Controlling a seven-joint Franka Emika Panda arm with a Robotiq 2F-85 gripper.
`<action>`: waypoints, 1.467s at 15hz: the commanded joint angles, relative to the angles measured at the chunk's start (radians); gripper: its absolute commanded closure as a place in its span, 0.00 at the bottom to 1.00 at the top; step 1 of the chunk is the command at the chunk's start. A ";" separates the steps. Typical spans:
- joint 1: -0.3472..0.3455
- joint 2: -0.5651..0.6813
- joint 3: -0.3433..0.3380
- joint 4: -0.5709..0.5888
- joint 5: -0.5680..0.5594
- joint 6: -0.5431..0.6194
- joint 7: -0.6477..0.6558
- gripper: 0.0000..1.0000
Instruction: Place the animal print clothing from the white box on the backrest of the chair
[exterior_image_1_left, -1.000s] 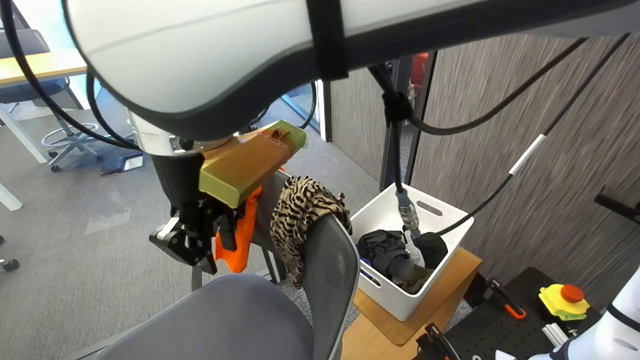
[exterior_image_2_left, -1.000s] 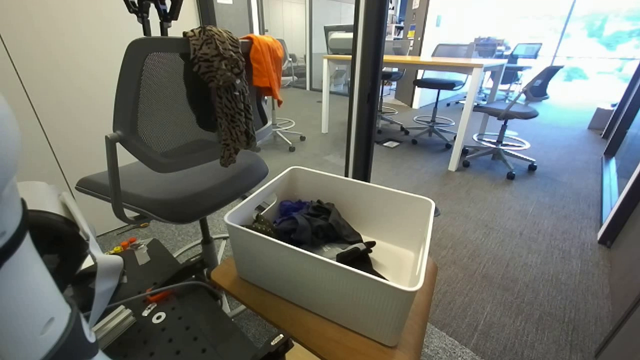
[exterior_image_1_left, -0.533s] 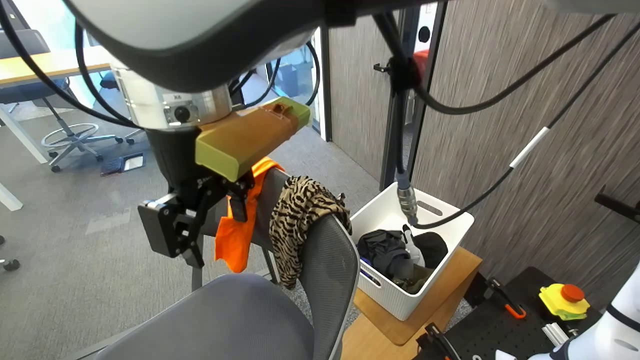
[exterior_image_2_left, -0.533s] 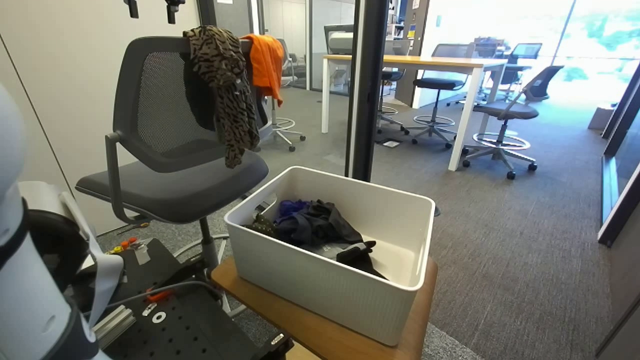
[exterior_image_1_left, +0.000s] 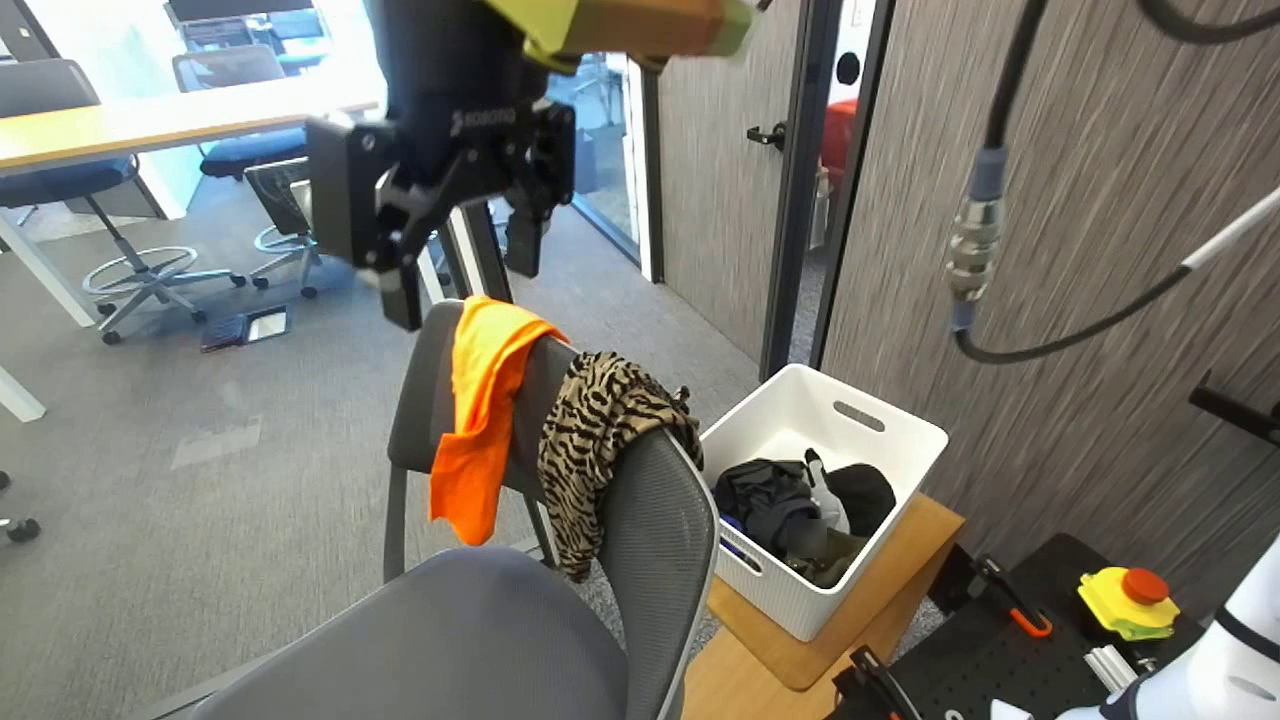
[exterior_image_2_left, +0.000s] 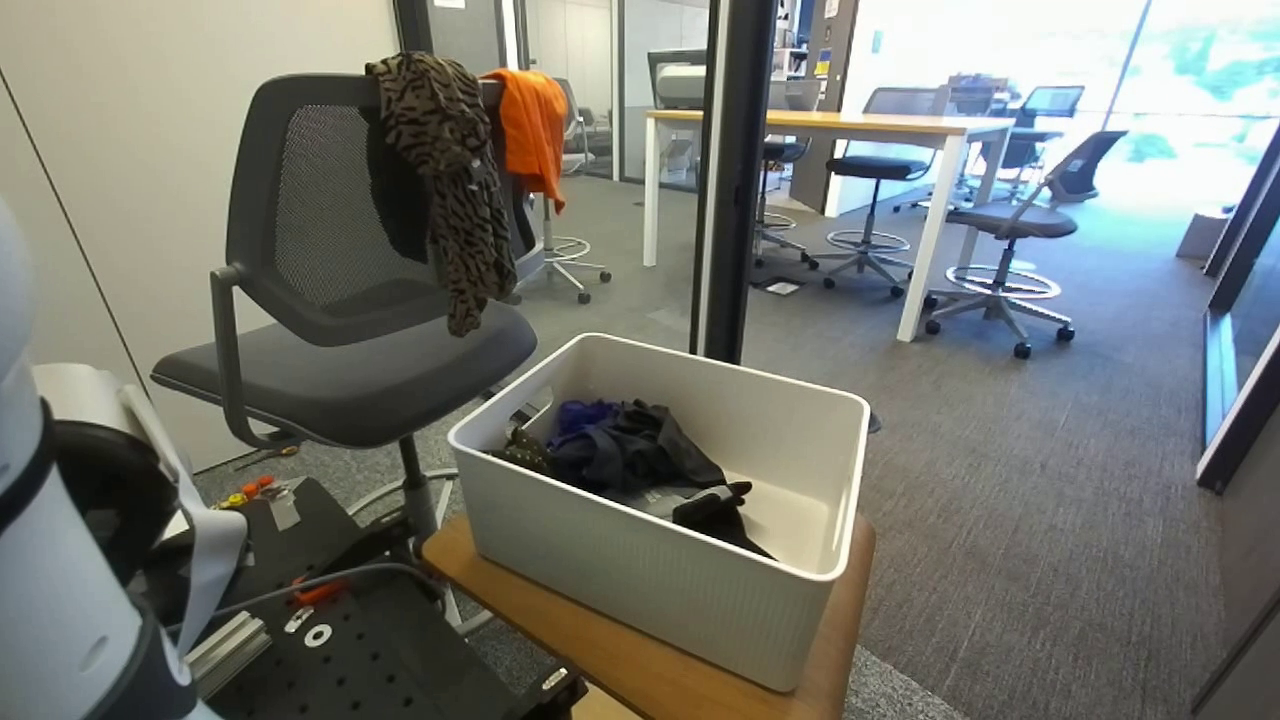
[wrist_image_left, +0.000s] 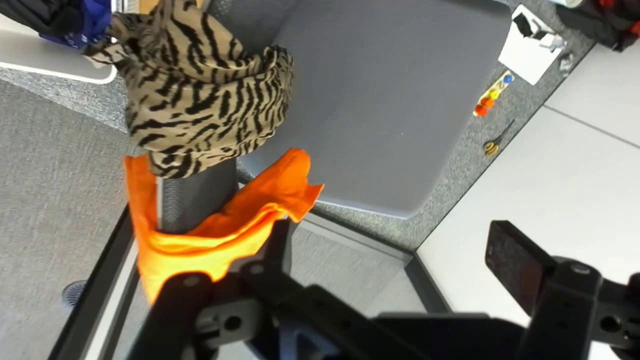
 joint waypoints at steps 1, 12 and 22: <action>-0.064 -0.158 -0.074 -0.102 0.046 0.009 0.022 0.00; -0.221 -0.370 -0.240 -0.505 -0.054 0.003 -0.116 0.00; -0.268 -0.714 -0.353 -0.790 -0.169 -0.198 -0.291 0.00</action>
